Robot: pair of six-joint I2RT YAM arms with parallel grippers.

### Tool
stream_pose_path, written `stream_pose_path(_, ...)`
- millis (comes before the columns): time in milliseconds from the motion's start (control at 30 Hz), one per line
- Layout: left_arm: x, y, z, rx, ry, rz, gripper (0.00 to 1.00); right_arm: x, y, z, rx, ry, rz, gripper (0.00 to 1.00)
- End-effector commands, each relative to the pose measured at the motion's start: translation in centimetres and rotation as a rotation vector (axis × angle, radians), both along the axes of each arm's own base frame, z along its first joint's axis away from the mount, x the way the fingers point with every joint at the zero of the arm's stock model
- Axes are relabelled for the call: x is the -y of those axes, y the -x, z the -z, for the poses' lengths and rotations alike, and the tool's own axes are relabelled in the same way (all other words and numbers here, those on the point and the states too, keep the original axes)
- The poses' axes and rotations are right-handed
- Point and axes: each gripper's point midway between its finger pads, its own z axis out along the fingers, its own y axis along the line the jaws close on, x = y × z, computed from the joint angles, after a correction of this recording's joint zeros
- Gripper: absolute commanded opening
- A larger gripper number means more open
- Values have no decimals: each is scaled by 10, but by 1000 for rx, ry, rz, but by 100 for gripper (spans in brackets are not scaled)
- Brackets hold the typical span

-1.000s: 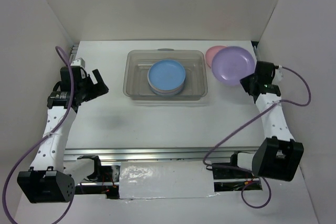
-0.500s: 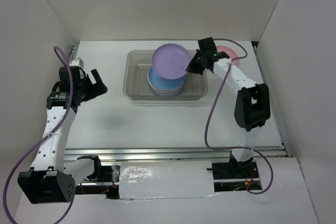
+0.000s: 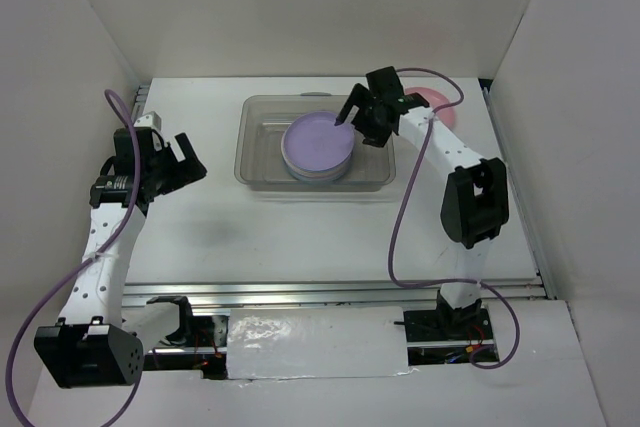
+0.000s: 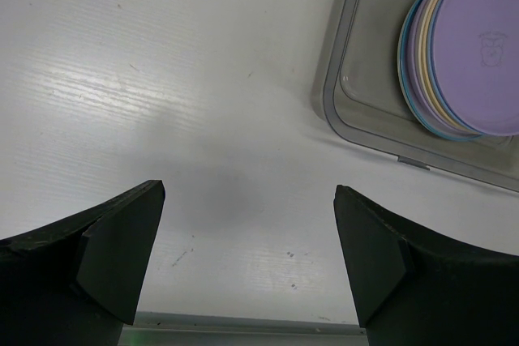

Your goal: Place the plates into the plastic bin on the countertop

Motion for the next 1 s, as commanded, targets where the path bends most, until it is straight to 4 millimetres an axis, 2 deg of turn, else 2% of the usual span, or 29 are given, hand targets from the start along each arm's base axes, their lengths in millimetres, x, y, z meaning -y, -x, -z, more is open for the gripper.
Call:
stream_pose_path(0,0,-5,-5,38,-2,9,99,-1,7,-35,61,-11,4,100)
stream_pose_path(33,-1,-4,-5,34,-2,8,99,9,7,-39,72,16,40,100)
stream_pose_path(100,-1,-5,-4,33,-6,5,99,44,5,-62,120,29,155,100)
stream_pose_path(133,-1,-4,-3,30,-6,5,99,66,8,-66,135,42,220,100)
stream_pose_path(167,-1,-4,-3,27,-7,6,99,101,0,-66,139,30,309,100)
stream_pose_path(233,-1,-4,-5,33,-6,7,99,136,-4,-55,112,30,390,100)
stream_pose_path(267,-1,-4,-5,33,-6,7,99,168,-9,-48,99,42,457,100)
stream_pose_path(367,-2,-3,-8,44,-12,-1,99,207,-28,-21,34,72,514,100)
stream_pose_path(400,-4,-3,-7,42,-18,-8,99,223,-34,-21,27,82,546,100)
stream_pose_path(433,-4,-3,-7,42,-19,-9,99,231,-39,-3,-10,95,554,100)
stream_pose_path(467,-5,-3,-6,38,-20,-10,99,237,-45,3,-14,91,554,100)
stream_pose_path(500,-5,-3,-5,34,-23,-13,99,254,-50,4,-13,88,581,100)
stream_pose_path(533,-6,-3,-5,28,-23,-15,99,261,-54,24,-50,91,589,100)
stream_pose_path(567,-6,-3,-3,19,-22,-16,99,267,-58,28,-57,96,590,100)
stream_pose_path(600,-8,-3,-1,11,-26,-22,99,279,-67,25,-42,103,612,100)
stream_pose_path(633,-7,-2,-1,10,-24,-22,99,285,-69,44,-76,126,609,100)
stream_pose_path(667,-7,-3,-1,8,-25,-21,99,290,-79,38,-55,132,608,100)
stream_pose_path(700,-8,-3,-1,9,-27,-21,99,298,-82,58,-91,141,614,100)
stream_pose_path(733,-7,-2,-1,10,-26,-20,99,302,-81,66,-119,148,613,99)
stream_pose_path(833,-6,-3,-3,16,-23,-15,99,314,-95,76,-119,127,613,97)
stream_pose_path(933,-5,-2,-4,21,-20,-8,99,318,-100,85,-125,117,602,86)
stream_pose_path(967,-6,-2,-4,21,-23,-9,99,319,-103,84,-122,116,601,77)
